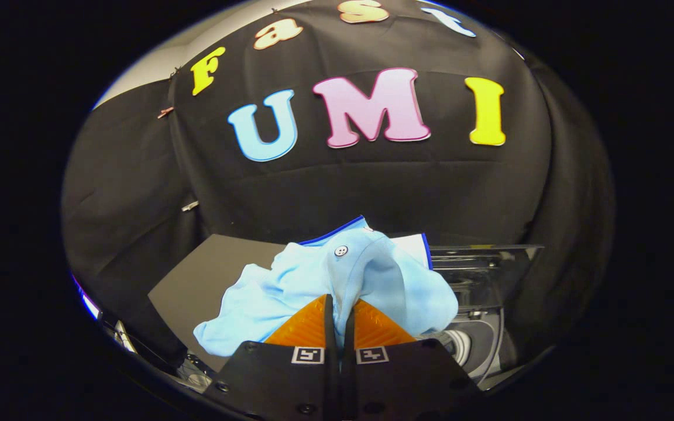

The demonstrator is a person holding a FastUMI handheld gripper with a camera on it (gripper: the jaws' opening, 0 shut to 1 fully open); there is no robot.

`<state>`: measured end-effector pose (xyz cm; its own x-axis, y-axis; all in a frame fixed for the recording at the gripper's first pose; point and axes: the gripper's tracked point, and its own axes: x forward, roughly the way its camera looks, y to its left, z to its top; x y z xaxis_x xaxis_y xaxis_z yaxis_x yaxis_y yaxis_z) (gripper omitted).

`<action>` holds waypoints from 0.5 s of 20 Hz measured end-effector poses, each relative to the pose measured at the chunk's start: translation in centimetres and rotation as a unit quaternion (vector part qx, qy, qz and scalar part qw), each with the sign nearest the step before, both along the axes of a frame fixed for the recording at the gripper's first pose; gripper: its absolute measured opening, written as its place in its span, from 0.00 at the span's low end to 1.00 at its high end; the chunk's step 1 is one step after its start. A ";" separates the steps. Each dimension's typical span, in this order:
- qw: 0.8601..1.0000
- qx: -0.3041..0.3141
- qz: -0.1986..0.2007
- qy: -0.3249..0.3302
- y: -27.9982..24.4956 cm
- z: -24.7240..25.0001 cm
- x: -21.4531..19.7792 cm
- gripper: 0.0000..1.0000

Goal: Put the clothes into the washing machine and then close the washing machine lid.

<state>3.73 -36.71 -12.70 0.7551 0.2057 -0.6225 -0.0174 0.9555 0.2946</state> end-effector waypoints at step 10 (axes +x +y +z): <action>0.997 -0.039 -0.060 0.005 -8.7 -2.9 -0.5 0.05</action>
